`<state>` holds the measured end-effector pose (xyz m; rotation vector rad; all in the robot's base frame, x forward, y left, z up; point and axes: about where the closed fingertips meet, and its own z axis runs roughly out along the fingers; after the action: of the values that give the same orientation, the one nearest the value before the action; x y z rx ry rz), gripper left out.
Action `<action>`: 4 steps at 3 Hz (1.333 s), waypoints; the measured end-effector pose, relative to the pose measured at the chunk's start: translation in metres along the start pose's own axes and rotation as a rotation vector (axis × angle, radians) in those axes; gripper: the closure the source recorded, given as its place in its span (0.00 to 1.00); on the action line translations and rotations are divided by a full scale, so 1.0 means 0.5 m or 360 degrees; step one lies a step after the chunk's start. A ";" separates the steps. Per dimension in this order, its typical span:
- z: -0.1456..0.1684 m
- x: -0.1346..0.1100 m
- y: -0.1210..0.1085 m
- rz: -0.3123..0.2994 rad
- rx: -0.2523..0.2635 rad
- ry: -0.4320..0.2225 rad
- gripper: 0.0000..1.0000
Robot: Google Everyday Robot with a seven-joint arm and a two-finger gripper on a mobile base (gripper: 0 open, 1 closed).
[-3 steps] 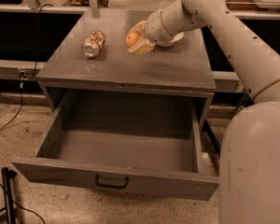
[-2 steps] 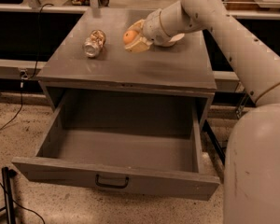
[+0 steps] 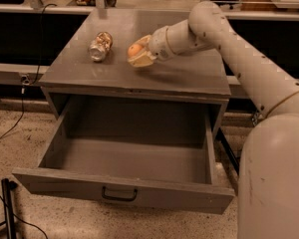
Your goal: Pick orange from top drawer and place on counter
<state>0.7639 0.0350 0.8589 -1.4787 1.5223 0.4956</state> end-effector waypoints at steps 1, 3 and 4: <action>0.031 0.019 0.014 0.0044 -0.0020 -0.0076 1.00; 0.045 0.017 0.020 0.0043 -0.0038 -0.0080 0.58; 0.051 0.016 0.023 0.0043 -0.0046 -0.0081 0.36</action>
Offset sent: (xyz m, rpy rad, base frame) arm 0.0002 0.0076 -0.0160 0.0464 0.0189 0.0098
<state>0.7627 0.0533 0.8363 -1.4583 1.5027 0.5694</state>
